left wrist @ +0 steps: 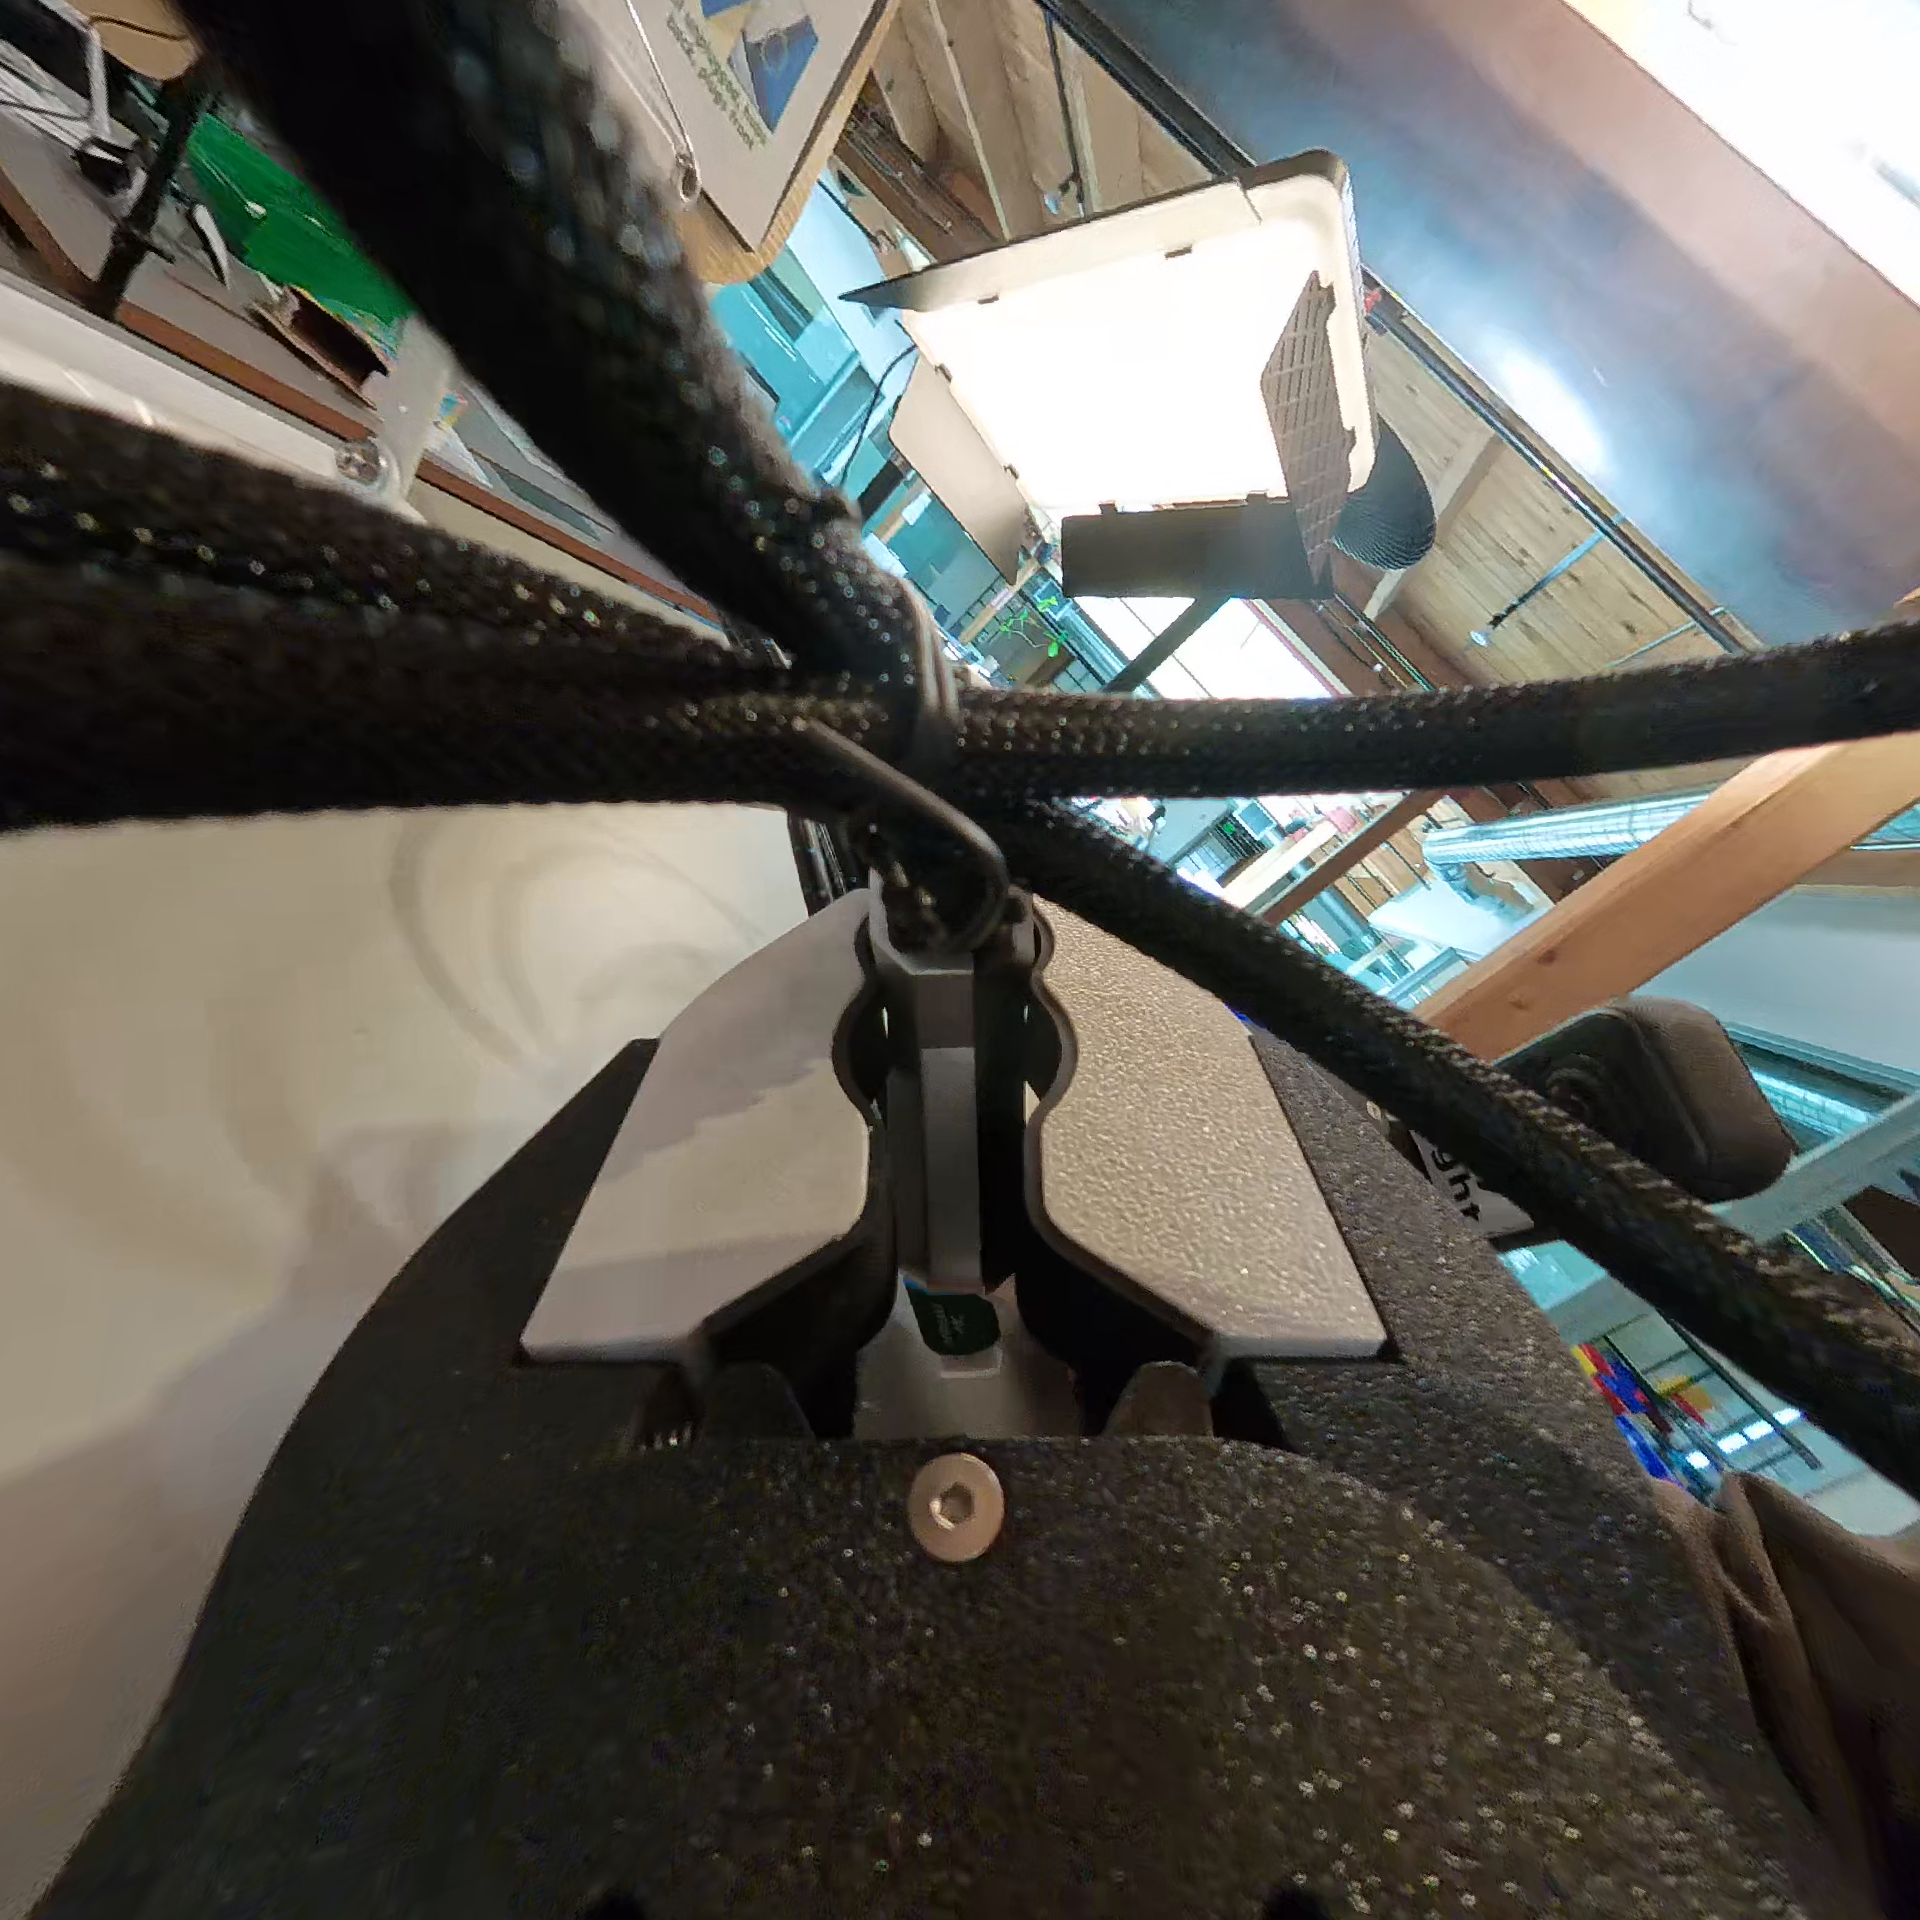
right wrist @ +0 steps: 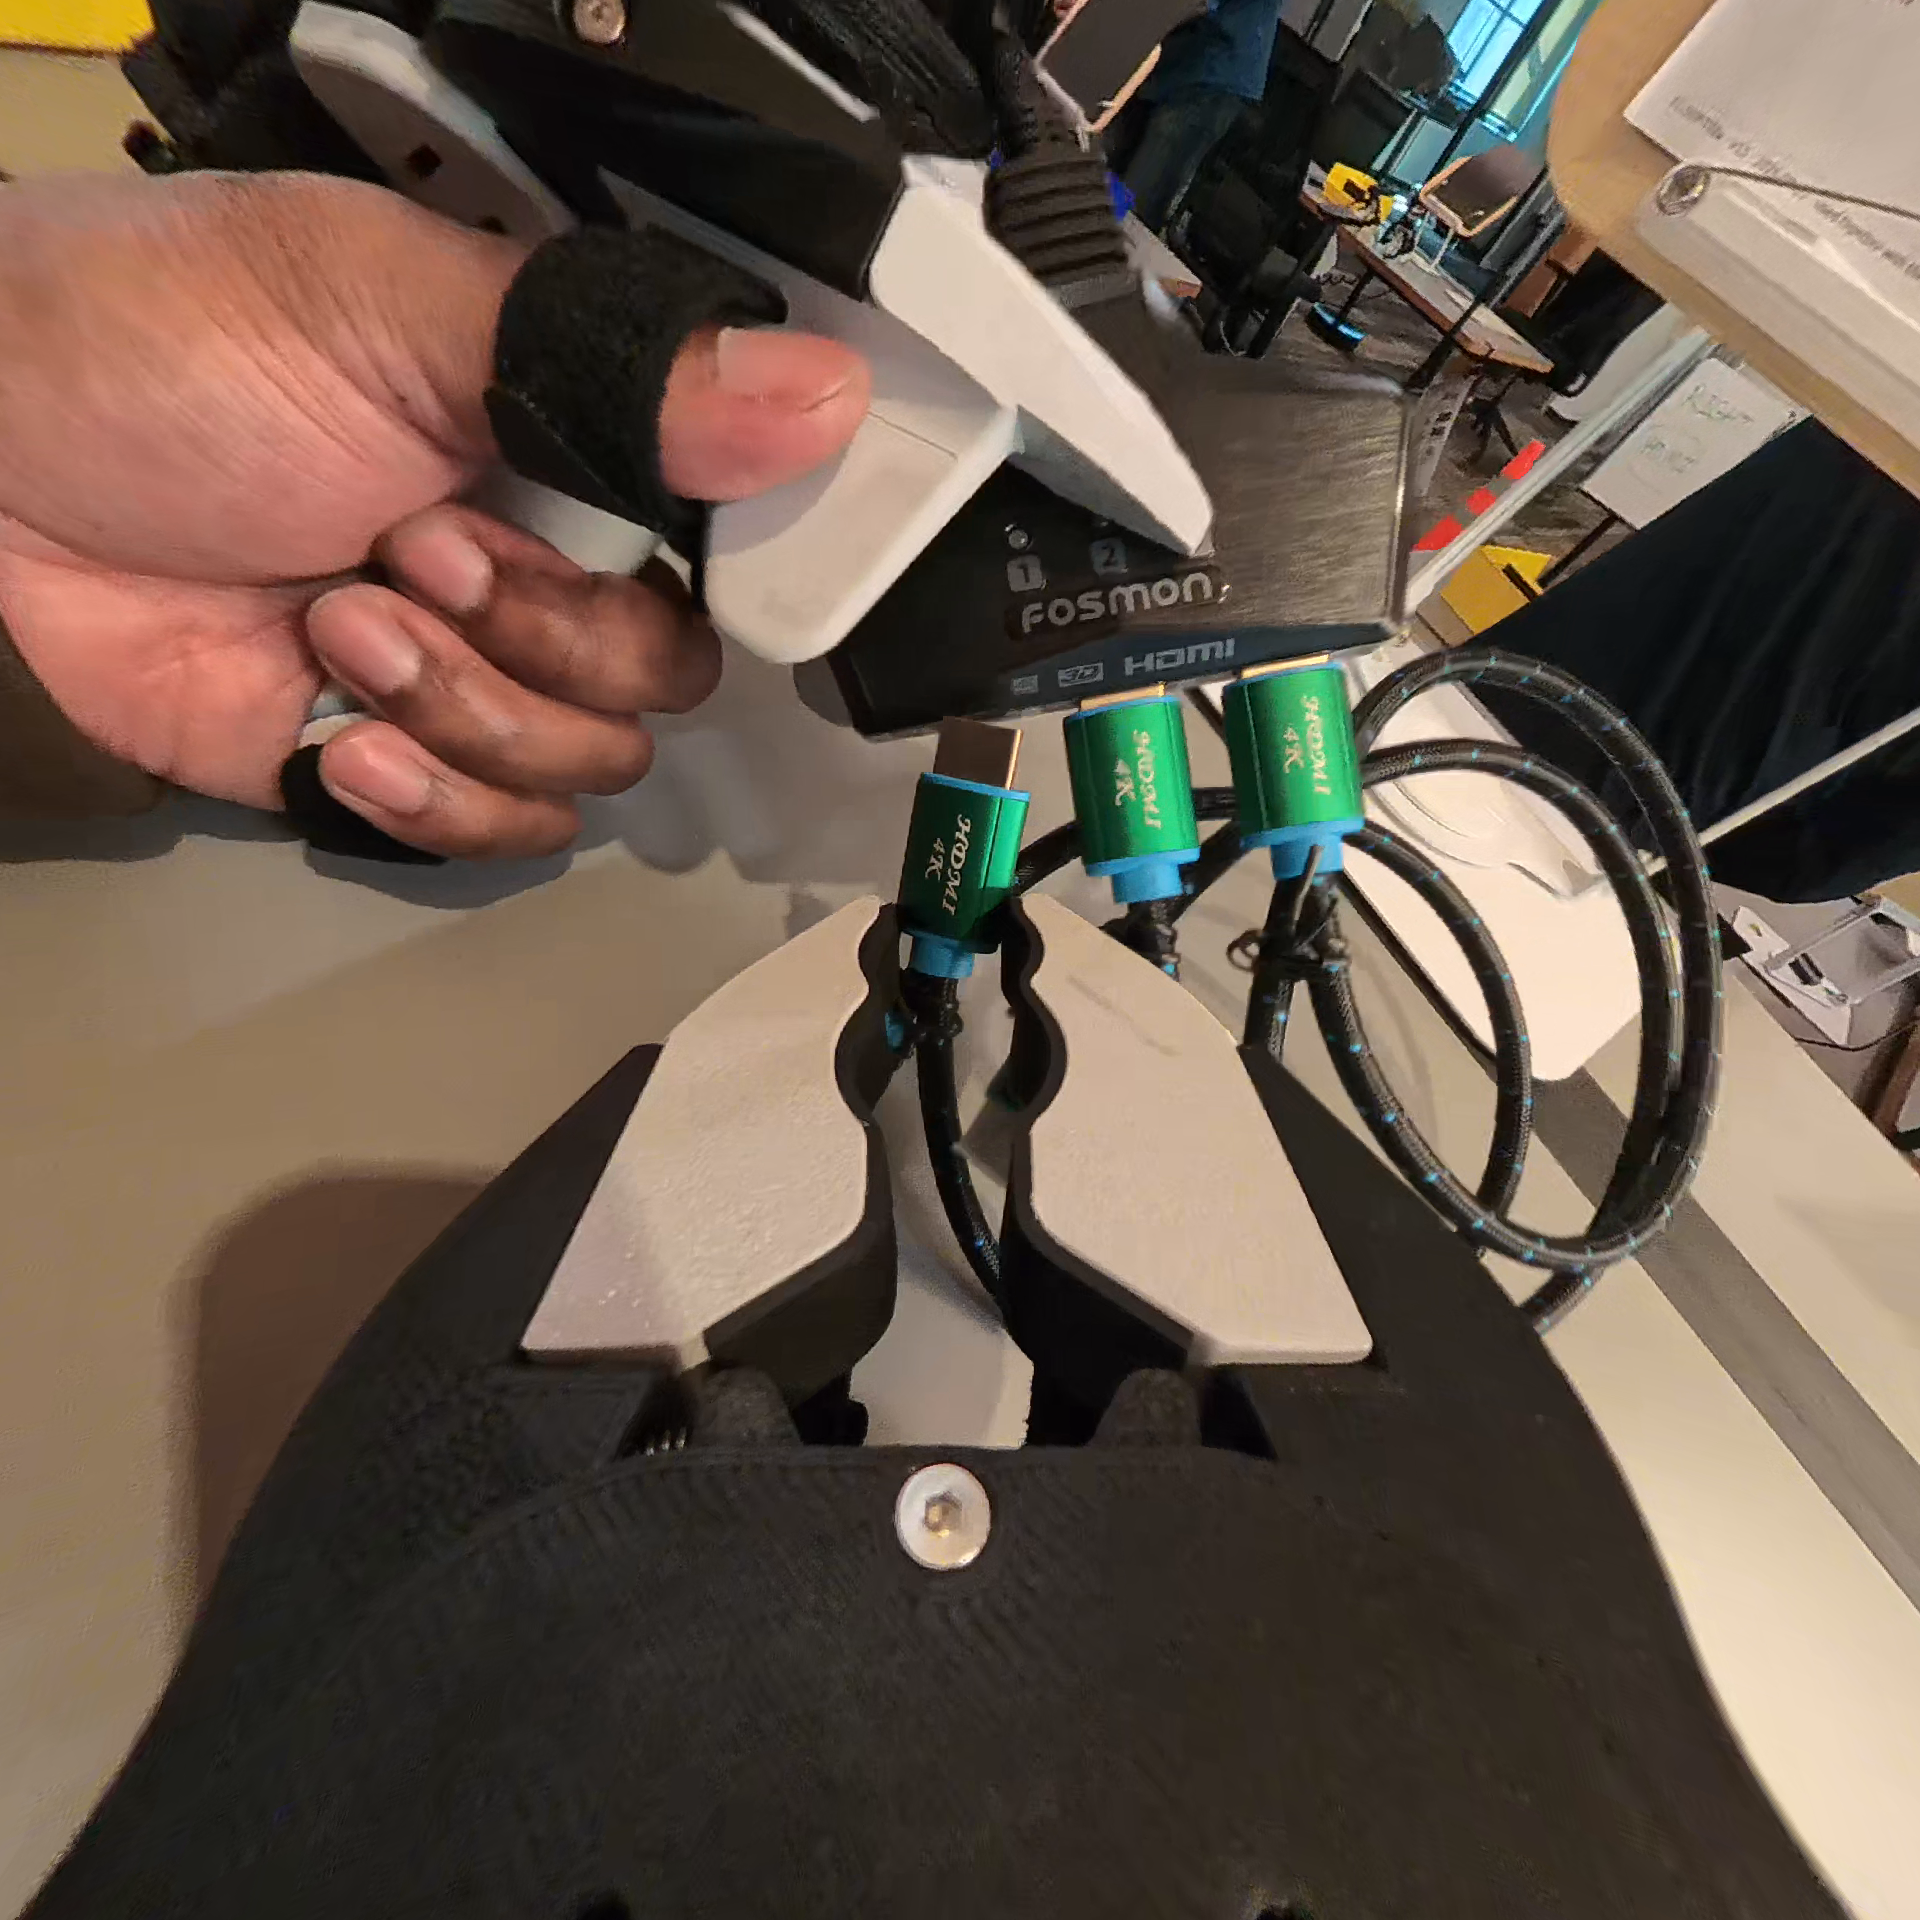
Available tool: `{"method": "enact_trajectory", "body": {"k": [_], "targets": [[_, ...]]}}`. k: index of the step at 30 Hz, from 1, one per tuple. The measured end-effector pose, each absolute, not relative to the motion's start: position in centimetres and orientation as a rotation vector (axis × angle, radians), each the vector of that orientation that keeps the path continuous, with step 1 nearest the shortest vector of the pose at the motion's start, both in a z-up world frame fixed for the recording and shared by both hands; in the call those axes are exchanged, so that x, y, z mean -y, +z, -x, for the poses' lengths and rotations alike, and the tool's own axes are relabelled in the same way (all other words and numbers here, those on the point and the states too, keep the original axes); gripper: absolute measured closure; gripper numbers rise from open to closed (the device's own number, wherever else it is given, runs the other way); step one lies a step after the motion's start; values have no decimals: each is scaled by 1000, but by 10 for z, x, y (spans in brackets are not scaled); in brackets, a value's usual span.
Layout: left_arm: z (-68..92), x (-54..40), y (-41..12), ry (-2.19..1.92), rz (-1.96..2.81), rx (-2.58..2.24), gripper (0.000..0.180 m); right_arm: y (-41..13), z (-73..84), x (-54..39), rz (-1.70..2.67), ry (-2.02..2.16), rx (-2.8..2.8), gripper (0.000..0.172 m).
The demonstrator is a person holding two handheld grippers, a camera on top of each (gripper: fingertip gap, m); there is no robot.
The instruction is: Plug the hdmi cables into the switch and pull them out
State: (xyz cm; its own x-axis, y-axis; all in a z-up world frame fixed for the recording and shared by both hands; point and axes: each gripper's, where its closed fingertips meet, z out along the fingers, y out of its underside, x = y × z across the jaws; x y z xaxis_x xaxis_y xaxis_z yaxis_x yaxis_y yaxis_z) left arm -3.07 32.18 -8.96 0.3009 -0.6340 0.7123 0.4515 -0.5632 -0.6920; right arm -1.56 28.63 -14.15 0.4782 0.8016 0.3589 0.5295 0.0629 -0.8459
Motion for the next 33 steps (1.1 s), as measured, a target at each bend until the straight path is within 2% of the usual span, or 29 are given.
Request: {"method": "enact_trajectory", "body": {"k": [11,19,33], "targets": [[30,-322,-91,-1513,1640,-157,159,-149,20,-282,1619,318,1242,153],[26,-318,-89,-1540,1623,-197,158,-142,19,-271,1723,679,1198,154],[28,-325,-95,-1507,1673,-143,159,-143,17,-280,1693,502,1172,151]]}}
